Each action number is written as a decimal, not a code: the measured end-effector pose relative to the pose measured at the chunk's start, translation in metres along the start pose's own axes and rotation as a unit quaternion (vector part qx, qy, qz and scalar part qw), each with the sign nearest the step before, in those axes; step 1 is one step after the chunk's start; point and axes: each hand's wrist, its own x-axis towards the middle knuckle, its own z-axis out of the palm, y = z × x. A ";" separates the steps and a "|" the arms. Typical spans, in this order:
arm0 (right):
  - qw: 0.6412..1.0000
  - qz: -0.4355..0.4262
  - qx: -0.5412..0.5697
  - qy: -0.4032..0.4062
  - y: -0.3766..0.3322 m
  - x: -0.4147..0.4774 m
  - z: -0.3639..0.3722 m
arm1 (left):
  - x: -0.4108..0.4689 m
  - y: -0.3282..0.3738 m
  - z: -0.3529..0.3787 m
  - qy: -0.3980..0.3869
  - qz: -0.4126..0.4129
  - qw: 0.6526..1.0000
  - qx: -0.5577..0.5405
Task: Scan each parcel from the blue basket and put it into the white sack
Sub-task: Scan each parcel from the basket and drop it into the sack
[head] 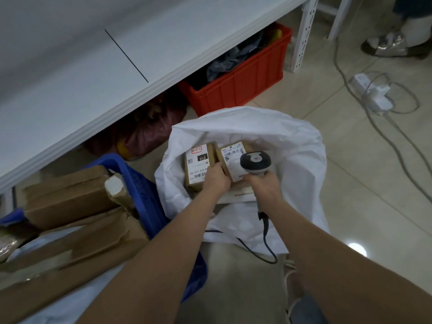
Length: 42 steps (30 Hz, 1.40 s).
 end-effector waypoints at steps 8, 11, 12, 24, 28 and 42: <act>0.997 -0.007 0.053 -0.046 -0.029 -0.098 0.014 | -0.101 -0.023 -0.079 0.018 0.017 0.996 0.089; 0.995 -0.010 0.058 -0.083 -0.036 -0.152 0.030 | -0.155 -0.048 -0.116 0.039 0.002 0.994 0.104; 0.994 -0.018 0.056 -0.094 -0.038 -0.172 0.036 | -0.172 -0.057 -0.127 0.050 -0.004 0.993 0.107; 0.969 -0.061 -0.026 -0.237 -0.047 -0.310 0.113 | -0.323 -0.184 -0.253 0.249 -0.030 0.965 0.082; 0.969 -0.063 -0.054 -0.233 -0.047 -0.309 0.133 | -0.322 -0.234 -0.264 0.106 -0.057 0.983 0.141; 0.965 -0.100 0.092 -0.224 -0.069 -0.312 0.114 | -0.328 -0.220 -0.331 0.319 0.001 0.935 -0.158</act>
